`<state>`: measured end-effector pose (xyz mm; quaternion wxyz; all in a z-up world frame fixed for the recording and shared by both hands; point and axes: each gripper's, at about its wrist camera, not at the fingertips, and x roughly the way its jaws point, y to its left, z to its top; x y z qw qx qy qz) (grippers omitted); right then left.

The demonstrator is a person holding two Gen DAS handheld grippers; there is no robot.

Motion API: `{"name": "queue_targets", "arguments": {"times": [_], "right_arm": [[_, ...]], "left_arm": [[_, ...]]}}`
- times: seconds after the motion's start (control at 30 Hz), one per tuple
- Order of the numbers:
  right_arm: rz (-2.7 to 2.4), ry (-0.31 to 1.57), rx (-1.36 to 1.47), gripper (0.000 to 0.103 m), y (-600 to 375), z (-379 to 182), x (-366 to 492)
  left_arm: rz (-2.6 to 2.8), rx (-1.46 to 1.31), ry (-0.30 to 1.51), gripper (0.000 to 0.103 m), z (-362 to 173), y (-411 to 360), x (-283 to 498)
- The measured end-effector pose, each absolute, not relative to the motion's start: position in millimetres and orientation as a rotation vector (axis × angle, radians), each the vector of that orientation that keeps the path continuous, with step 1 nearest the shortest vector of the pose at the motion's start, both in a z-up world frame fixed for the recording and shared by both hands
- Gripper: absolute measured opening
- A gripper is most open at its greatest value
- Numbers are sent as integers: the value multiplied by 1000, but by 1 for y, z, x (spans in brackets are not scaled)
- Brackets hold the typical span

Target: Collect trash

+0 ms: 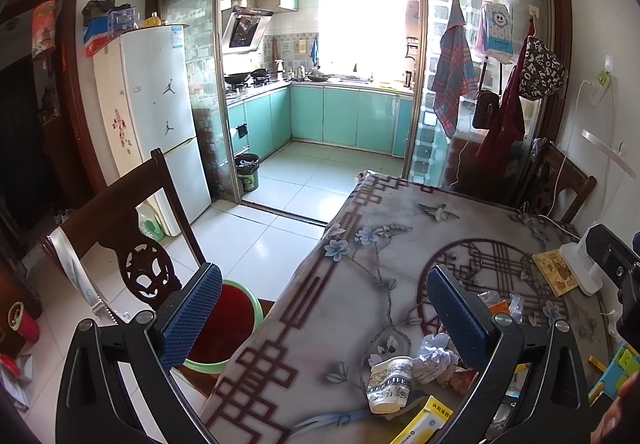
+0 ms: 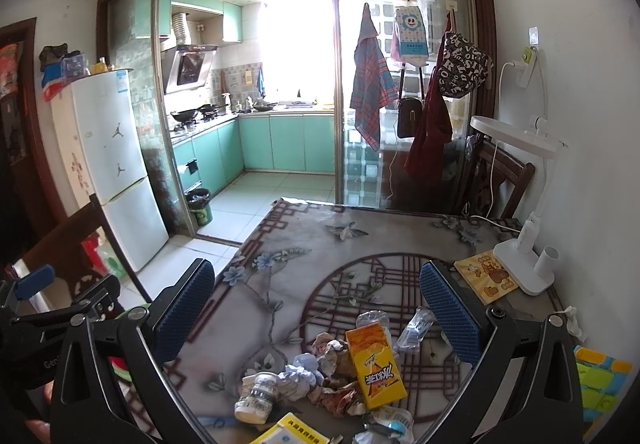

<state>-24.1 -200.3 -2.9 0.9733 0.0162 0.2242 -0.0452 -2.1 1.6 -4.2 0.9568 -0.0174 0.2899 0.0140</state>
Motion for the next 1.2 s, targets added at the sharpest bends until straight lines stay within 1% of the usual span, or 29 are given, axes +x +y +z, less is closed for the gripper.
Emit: {"name": "queue_targets", "arguments": {"times": [0.7, 0.9, 1.03, 1.1, 1.2], "right_arm": [[-95, 472, 40, 103, -200, -3, -22], [-78, 504, 55, 103, -203, -8, -19], [-10, 627, 98, 103, -211, -34, -12], [31, 733, 130, 103, -211, -59, -9], [117, 940, 201, 103, -200, -119, -10]], "left_arm": [[24, -35, 591, 103, -6, 3, -4], [28, -34, 617, 103, -12, 5, -1], [5, -30, 644, 103, -25, 4, 4], [-5, -33, 654, 103, -34, 6, 6], [23, -38, 662, 103, -50, 13, 9]]}}
